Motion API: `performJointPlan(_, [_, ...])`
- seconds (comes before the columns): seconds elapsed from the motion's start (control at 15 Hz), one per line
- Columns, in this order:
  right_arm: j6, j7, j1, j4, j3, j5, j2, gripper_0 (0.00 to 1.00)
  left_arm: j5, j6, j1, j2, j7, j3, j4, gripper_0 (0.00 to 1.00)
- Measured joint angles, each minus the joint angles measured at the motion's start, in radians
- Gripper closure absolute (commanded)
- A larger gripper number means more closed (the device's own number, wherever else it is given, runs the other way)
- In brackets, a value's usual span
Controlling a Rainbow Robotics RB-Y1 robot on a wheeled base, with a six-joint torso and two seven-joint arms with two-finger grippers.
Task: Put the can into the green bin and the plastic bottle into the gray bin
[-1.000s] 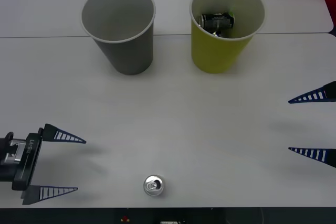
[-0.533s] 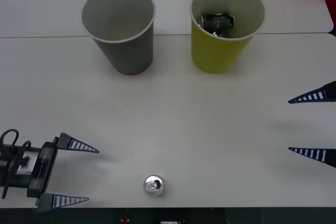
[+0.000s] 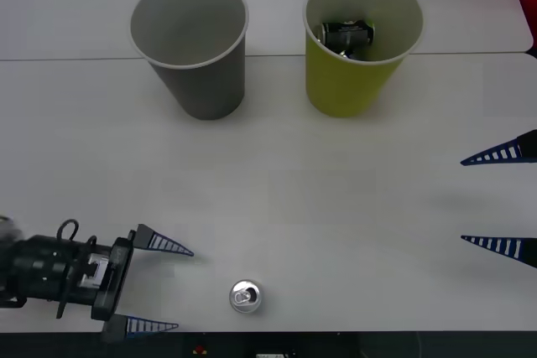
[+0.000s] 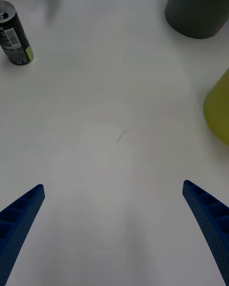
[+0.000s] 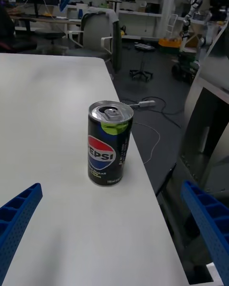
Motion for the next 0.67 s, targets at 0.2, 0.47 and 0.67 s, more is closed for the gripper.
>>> performJointPlan(0.2, [0.000, 0.000, 0.000, 0.000, 0.000, 0.000, 0.000, 0.00, -0.001, 0.000, -0.048, -0.073, -0.025, -0.058, 0.073, 0.00])
performJointPlan(0.47, [0.000, 0.000, 0.000, 0.000, 0.000, 0.000, 0.000, 0.00, -0.001, 0.035, -0.089, -0.165, -0.050, -0.113, 0.129, 0.00])
performJointPlan(0.67, [0.000, 0.000, 0.000, 0.000, 0.000, 0.000, 0.000, 0.00, -0.001, 0.108, -0.106, -0.209, -0.062, -0.148, 0.129, 0.00])
